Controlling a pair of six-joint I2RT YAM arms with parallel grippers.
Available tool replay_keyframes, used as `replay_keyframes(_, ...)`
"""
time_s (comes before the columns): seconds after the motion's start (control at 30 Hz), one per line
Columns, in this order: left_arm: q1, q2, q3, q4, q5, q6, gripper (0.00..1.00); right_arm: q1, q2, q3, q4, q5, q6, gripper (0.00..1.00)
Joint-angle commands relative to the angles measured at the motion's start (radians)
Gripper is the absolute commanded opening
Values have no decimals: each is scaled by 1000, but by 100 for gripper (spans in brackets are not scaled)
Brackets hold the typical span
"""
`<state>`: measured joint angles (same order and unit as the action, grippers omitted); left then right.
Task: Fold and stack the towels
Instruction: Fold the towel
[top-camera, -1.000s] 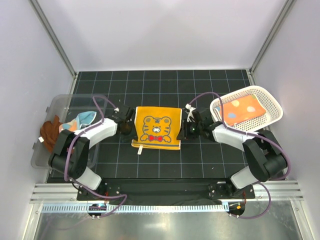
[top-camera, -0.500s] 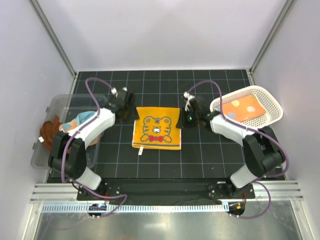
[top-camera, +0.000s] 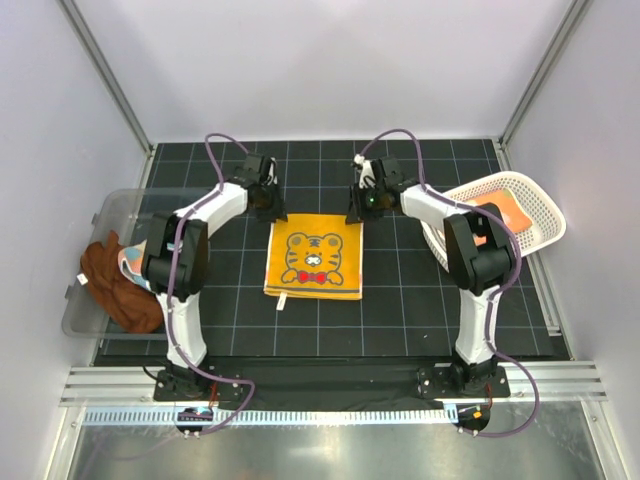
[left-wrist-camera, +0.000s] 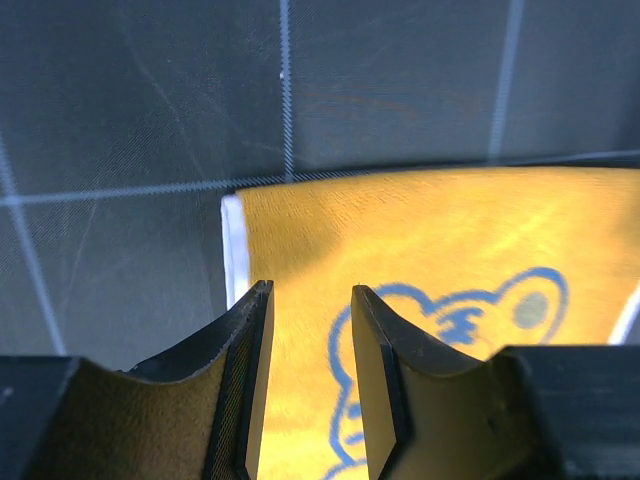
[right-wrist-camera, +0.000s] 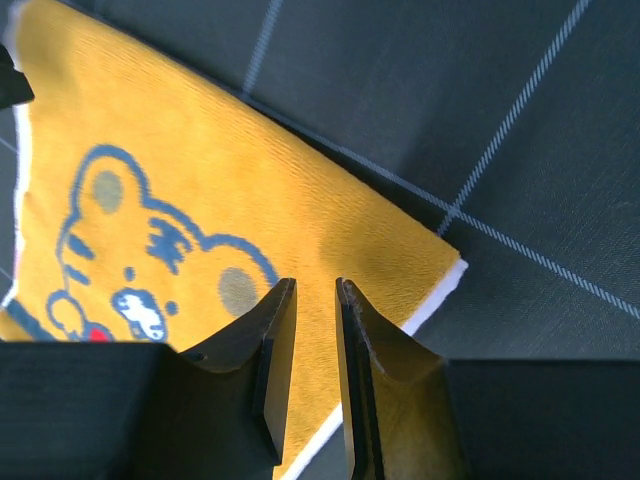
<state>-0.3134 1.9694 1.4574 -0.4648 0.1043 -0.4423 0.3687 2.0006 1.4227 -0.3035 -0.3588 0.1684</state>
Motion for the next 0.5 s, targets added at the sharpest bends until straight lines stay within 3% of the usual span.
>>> replay_keyframes(0.0, 19, 45, 72, -14, 32, 42, 40, -39, 33, 53, -23, -57, -32, 30)
replay_keyframes(0.3, 54, 74, 221, -106, 29, 102, 43, -85, 35, 125, -101, -115, -124, 35)
replay_keyframes(0.47, 77, 108, 299, -146, 106, 243, 46, -96, 23, 162, -164, -144, -190, 44)
